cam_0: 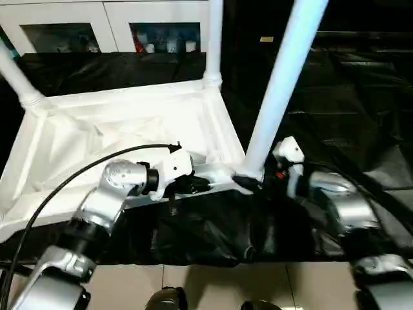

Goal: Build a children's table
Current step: Rotate leg to tighten

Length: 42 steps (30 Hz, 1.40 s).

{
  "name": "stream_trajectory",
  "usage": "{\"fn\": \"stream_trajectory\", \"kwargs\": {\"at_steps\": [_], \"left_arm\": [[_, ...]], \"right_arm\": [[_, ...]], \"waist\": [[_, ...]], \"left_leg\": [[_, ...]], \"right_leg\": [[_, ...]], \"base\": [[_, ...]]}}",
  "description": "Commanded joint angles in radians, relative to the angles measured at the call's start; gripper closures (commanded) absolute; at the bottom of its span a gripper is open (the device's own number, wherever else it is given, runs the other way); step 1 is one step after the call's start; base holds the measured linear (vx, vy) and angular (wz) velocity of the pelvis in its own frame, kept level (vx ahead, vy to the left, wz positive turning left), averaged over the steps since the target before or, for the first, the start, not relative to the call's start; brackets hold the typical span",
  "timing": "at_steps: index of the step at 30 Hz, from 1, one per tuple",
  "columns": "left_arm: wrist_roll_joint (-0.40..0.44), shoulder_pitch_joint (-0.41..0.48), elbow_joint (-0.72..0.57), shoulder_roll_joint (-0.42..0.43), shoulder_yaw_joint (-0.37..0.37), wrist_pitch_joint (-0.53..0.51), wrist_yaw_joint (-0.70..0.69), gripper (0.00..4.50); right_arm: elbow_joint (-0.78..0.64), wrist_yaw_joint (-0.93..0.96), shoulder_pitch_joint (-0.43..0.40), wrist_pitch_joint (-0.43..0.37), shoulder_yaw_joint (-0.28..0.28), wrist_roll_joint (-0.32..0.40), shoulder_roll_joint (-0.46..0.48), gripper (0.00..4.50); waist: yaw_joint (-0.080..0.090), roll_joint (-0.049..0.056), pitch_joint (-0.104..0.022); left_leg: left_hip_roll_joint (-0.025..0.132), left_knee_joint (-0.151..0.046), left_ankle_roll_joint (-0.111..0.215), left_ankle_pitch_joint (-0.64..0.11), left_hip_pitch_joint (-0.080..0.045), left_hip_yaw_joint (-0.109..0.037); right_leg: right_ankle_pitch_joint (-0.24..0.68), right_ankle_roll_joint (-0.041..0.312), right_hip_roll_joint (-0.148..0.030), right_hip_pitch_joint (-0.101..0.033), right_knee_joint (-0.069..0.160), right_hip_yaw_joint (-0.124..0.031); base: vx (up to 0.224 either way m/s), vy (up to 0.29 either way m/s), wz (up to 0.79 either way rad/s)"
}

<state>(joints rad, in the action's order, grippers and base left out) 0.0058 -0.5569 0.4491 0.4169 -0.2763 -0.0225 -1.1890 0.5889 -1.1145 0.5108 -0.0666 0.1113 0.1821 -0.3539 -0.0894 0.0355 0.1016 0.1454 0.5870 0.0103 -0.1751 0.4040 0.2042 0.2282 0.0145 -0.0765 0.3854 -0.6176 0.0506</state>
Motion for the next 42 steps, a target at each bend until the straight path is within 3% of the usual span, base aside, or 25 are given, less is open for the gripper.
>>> {"fn": "stream_trajectory", "kwargs": {"at_steps": [1,8,19,21,22,25,28,30,32,33,34,35,37,40,42], "left_arm": [[0.005,-0.012,0.013,0.002,-0.045,0.006,-0.047,4.5],[0.007,-0.019,0.036,0.02,-0.043,0.026,-0.079,4.5],[0.012,-0.016,0.041,0.016,-0.054,0.026,-0.09,4.5],[0.019,-0.017,0.049,0.01,-0.054,0.029,-0.073,4.5],[0.027,-0.016,0.052,0.005,-0.057,0.034,-0.06,4.5],[0.06,-0.02,0.072,-0.03,-0.064,0.026,0.017,4.5],[0.08,-0.029,0.086,-0.066,-0.066,0.003,0.081,4.5],[0.087,-0.037,0.089,-0.102,-0.064,-0.025,0.13,4.5],[0.108,-0.057,0.096,-0.156,-0.061,-0.076,0.227,4.5],[0.109,-0.058,0.097,-0.157,-0.061,-0.078,0.23,4.5],[0.122,-0.073,0.109,-0.205,-0.051,-0.128,0.318,4.5],[0.122,-0.073,0.109,-0.205,-0.051,-0.128,0.318,4.5],[0.13,-0.08,0.118,-0.227,-0.047,-0.144,0.355,4.5],[0.156,-0.085,0.13,-0.292,-0.039,-0.156,0.432,4.5],[0.163,-0.081,0.123,-0.296,-0.047,-0.141,0.426,4.5]], "right_arm": [[-0.047,-0.101,-0.015,-0.033,0.071,0.001,0.001,0.4],[-0.074,-0.143,-0.015,-0.051,0.09,0.007,-0.008,0.88],[-0.101,-0.147,-0.032,-0.052,0.104,-0.004,0.01,1.6],[-0.11,-0.143,-0.042,-0.052,0.105,-0.004,0.013,1.67],[-0.117,-0.131,-0.053,-0.054,0.103,-0.002,0.018,1.69],[-0.129,-0.06,-0.09,-0.061,0.088,-0.006,0.041,1.71],[-0.125,0.009,-0.112,-0.056,0.076,-0.017,0.066,1.72],[-0.113,0.091,-0.122,-0.047,0.065,-0.035,0.098,1.73],[-0.075,0.262,-0.117,-0.041,0.033,-0.063,0.17,1.73],[-0.074,0.267,-0.117,-0.042,0.032,-0.063,0.173,1.73],[-0.036,0.416,-0.101,-0.049,-0.005,-0.07,0.241,1.74],[-0.036,0.416,-0.101,-0.049,-0.005,-0.07,0.241,1.74],[-0.015,0.492,-0.091,-0.051,-0.027,-0.071,0.274,1.75],[0.086,0.745,-0.033,-0.045,-0.116,-0.05,0.387,1.75],[0.105,0.775,-0.02,-0.037,-0.129,-0.049,0.414,1.75]], "waist": [[0.0,-0.004,-0.069],[-0.002,-0.005,-0.074],[-0.009,0.002,-0.076],[-0.01,0.003,-0.076],[-0.011,0.008,-0.078],[-0.014,0.002,-0.076],[-0.015,0.002,-0.066],[-0.014,0.004,-0.053],[-0.008,0.004,-0.043],[-0.003,0.005,-0.04],[0.0,0.005,-0.04],[0.008,0.009,-0.04],[0.016,0.009,-0.044],[0.027,0.014,-0.046],[0.032,0.016,-0.048]], "left_leg": [[0.102,-0.072,0.09,-0.16,-0.031,-0.044],[0.102,-0.066,0.106,-0.119,-0.033,-0.042],[0.103,-0.067,0.09,-0.133,-0.034,-0.044],[0.103,-0.068,0.08,-0.152,-0.035,-0.044],[0.104,-0.067,0.076,-0.154,-0.035,-0.045],[0.104,-0.068,0.076,-0.154,-0.036,-0.044],[0.105,-0.078,0.048,-0.235,-0.039,-0.046],[0.106,-0.088,-0.019,-0.376,-0.053,-0.053],[0.104,-0.093,-0.075,-0.495,-0.072,-0.066],[0.103,-0.102,-0.1,-0.551,-0.074,-0.076],[0.103,-0.103,-0.108,-0.576,-0.075,-0.082],[0.1,-0.112,-0.13,-0.614,-0.074,-0.086],[0.097,-0.116,-0.142,-0.661,-0.08,-0.09],[0.094,-0.125,-0.136,-0.648,-0.071,-0.09],[0.093,-0.129,-0.142,-0.675,-0.076,-0.09]], "right_leg": [[-0.038,0.316,-0.096,-0.036,0.055,-0.048],[-0.057,0.324,-0.097,-0.033,0.051,-0.047],[-0.058,0.326,-0.096,-0.033,0.049,-0.047],[-0.041,0.327,-0.097,-0.034,0.051,-0.047],[-0.04,0.326,-0.098,-0.034,0.05,-0.048],[-0.042,0.317,-0.099,-0.033,0.053,-0.049],[0.111,0.294,-0.104,-0.029,0.074,-0.054],[0.376,0.24,-0.112,-0.018,0.098,-0.061],[0.562,0.186,-0.118,-0.006,0.119,-0.062],[0.626,0.152,-0.118,-0.006,0.124,-0.059],[0.637,0.138,-0.117,-0.007,0.126,-0.057],[0.632,0.125,-0.111,-0.005,0.123,-0.054],[0.61,0.108,-0.108,-0.004,0.127,-0.049],[0.533,0.117,-0.108,-0.007,0.129,-0.049],[0.499,0.113,-0.102,-0.005,0.13,-0.046]], "base": [[0.0,0.0,0.0],[0.0,0.0,0.0],[0.0,0.0,0.0],[0.0,0.0,0.0],[0.0,0.0,0.0],[0.0,0.0,0.0],[0.0,0.0,0.0],[0.0,0.0,0.0],[-0.075,0.005,-0.01],[-0.076,0.013,-0.07],[-0.057,0.029,-0.14],[-0.057,0.029,-0.14],[-0.054,0.043,-0.15],[-0.017,0.015,-0.05],[0.0,0.0,0.0]]}}
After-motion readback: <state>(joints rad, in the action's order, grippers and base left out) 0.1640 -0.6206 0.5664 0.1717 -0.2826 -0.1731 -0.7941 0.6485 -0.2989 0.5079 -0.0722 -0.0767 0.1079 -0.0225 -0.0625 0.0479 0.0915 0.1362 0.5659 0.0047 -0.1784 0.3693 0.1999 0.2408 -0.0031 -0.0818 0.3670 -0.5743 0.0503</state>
